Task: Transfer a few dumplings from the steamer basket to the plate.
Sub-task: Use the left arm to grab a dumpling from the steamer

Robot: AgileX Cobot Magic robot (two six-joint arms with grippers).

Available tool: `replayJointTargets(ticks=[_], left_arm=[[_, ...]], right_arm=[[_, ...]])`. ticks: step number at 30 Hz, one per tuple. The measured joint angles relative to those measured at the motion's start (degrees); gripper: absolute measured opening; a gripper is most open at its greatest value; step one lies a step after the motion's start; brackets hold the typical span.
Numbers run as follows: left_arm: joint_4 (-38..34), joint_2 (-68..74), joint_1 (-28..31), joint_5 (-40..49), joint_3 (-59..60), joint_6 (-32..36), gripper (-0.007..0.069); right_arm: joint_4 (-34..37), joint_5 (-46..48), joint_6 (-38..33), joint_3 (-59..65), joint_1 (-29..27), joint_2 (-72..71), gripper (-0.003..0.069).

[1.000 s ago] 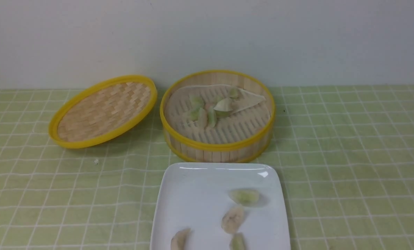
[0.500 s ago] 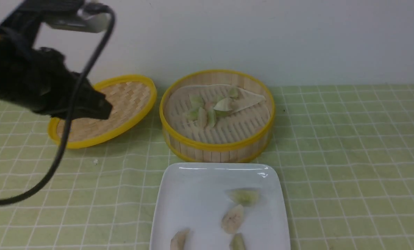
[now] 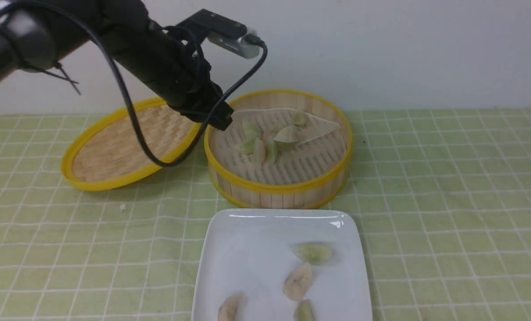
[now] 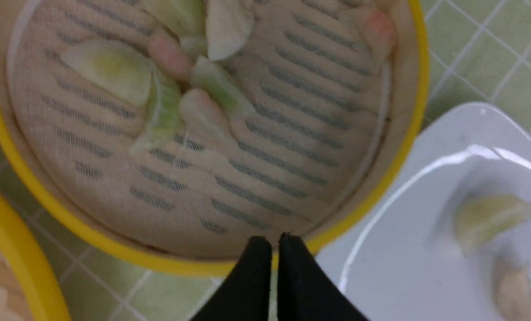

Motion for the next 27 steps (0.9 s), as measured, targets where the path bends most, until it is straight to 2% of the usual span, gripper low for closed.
replayJointTargets(ticks=[3, 4, 7, 8, 10, 15, 21, 24, 27], left_arm=[[0.0, 4.3, 0.0, 0.0, -4.0, 0.3, 0.0067], [0.1, 7.6, 0.0, -0.5, -6.8, 0.7, 0.012], [0.4, 11.5, -0.1, -1.4, -9.7, 1.2, 0.0208], [1.0, 14.2, -0.1, -2.5, -11.4, 1.3, 0.0286], [2.2, 17.1, -0.1, -4.5, -12.5, 1.5, 0.0378], [2.8, 21.3, -0.1, -11.0, -12.6, 2.9, 0.0507], [3.0, 22.9, -1.3, -14.4, -13.2, 5.7, 0.0506], [3.7, 23.6, -2.2, -14.6, -13.2, 5.5, 0.0444], [5.6, 23.6, -2.9, -14.5, -13.3, 2.6, 0.0327]], right_arm=[[0.0, 0.0, 0.5, 0.0, 0.0, 0.0, -0.0011], [0.0, 0.0, 1.1, 0.0, 0.0, 0.0, -0.0011], [0.0, 0.0, 1.3, 0.0, 0.0, 0.0, -0.0011], [0.0, 0.0, 1.3, 0.0, 0.0, 0.0, -0.001], [0.0, 0.0, 1.3, 0.0, 0.0, 0.0, -0.001], [0.0, 0.0, 1.5, 0.0, 0.0, 0.0, -0.001], [0.0, 0.0, 1.5, 0.0, 0.0, 0.0, -0.001], [-0.2, 0.1, 1.6, 0.0, 0.0, 0.0, -0.001], [-0.3, 0.5, 1.9, 0.0, 0.0, 0.0, -0.001]])
